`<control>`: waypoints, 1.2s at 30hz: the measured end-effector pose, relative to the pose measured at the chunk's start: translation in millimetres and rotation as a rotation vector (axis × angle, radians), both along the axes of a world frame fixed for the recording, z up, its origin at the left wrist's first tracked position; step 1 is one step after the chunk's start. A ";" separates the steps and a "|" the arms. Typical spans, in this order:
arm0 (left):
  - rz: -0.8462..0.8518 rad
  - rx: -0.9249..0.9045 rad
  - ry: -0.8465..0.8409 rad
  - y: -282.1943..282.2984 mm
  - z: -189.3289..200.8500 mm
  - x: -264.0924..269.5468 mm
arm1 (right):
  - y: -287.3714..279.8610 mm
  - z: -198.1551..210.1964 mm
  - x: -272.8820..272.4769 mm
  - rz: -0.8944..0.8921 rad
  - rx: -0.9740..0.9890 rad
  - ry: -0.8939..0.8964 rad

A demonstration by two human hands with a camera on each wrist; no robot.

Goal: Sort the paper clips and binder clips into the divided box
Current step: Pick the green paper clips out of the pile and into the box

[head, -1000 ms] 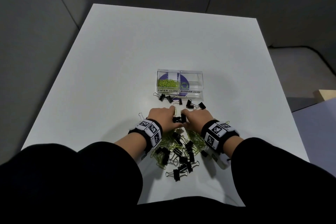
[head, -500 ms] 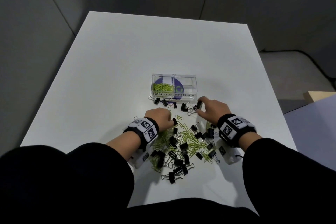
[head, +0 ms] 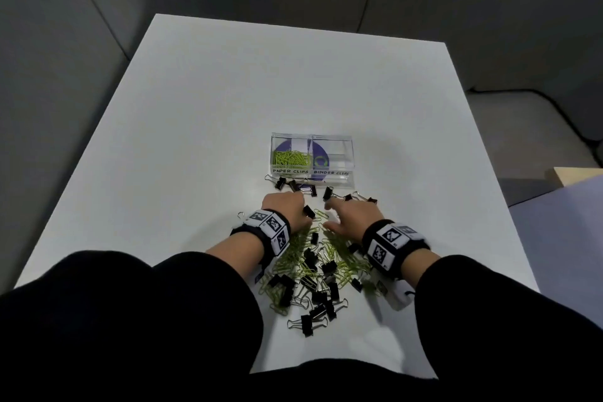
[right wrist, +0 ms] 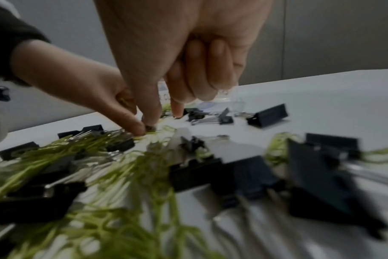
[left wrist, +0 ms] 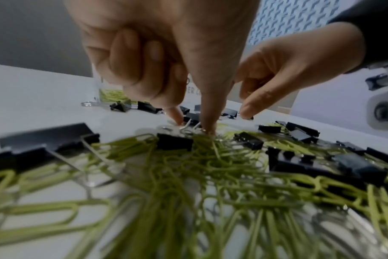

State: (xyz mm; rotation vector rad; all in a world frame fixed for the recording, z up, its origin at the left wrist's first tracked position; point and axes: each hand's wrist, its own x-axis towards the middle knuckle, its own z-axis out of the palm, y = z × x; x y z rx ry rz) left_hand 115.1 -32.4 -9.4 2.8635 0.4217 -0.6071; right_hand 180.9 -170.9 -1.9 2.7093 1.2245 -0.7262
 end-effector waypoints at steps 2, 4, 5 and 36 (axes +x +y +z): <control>-0.027 0.021 0.000 0.3 0.8 0.3 | 8.8 -3.7 -4.1 -0.014 -0.008 0.025; -0.064 0.043 0.013 3.1 0.6 -0.6 | 12.9 -6.1 -6.8 -0.046 0.005 0.056; -0.075 0.045 0.018 5.2 -0.2 -1.5 | 13.4 -7.3 -8.3 -0.044 0.009 0.064; 0.009 -0.181 0.054 64.7 8.4 -29.9 | 32.9 -4.1 -4.5 0.166 -0.078 -0.006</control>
